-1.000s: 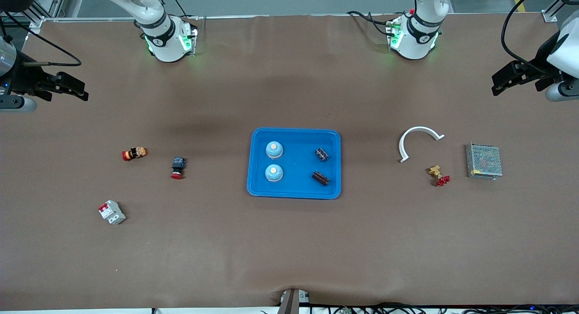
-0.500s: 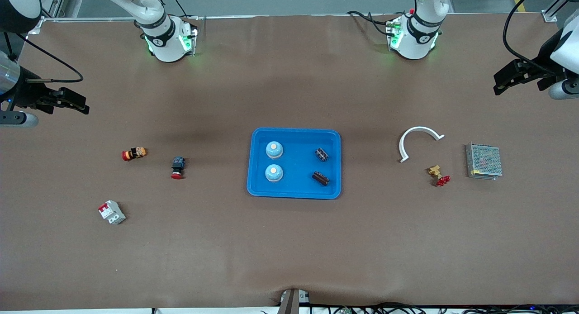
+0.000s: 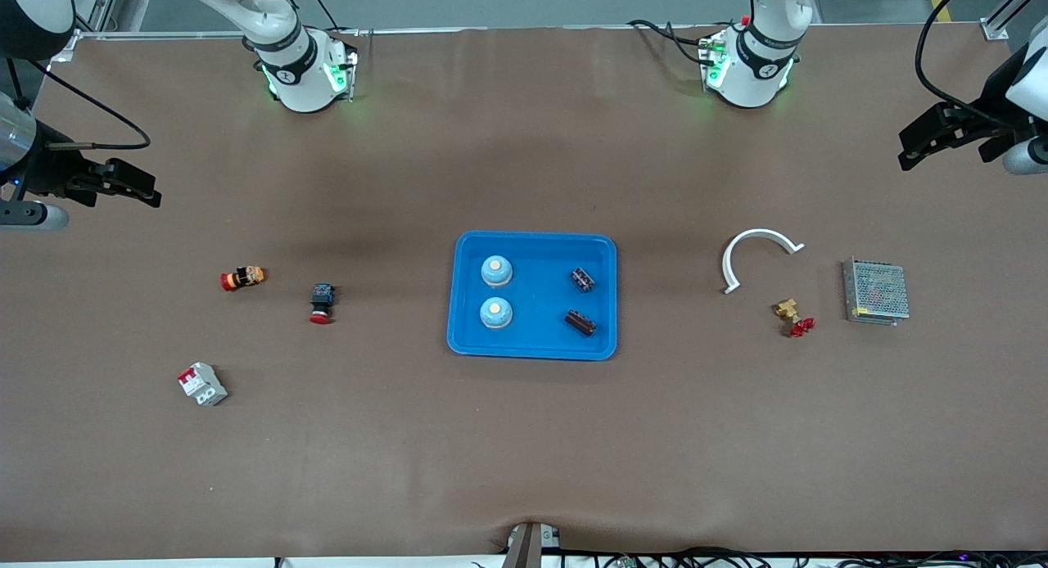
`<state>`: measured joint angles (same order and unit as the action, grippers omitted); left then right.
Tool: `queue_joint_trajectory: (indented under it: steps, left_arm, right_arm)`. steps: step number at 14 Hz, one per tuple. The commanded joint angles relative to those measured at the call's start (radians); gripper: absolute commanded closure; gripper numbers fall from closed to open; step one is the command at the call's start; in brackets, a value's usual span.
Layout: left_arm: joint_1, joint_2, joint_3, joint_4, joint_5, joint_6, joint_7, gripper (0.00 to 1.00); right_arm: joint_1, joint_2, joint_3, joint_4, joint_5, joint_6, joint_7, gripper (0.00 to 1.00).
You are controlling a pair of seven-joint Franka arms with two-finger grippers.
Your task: Place electrolytic capacitor and blue bell in tray
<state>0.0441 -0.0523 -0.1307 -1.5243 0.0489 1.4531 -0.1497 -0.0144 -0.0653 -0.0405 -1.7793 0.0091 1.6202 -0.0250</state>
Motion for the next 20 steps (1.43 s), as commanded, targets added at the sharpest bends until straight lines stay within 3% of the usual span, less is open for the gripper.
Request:
queue_joint_trajectory:
  steps: [1, 20]
  left_arm:
    - [0.003, -0.02, 0.0, 0.0, -0.023, -0.011, 0.024, 0.0]
    - [0.008, -0.018, 0.003, 0.012, -0.024, -0.022, 0.025, 0.0]
  right_arm:
    - [-0.021, 0.006, 0.017, 0.009, -0.017, 0.003, -0.004, 0.0]
    - [-0.025, 0.009, 0.019, 0.031, -0.017, -0.019, -0.004, 0.0]
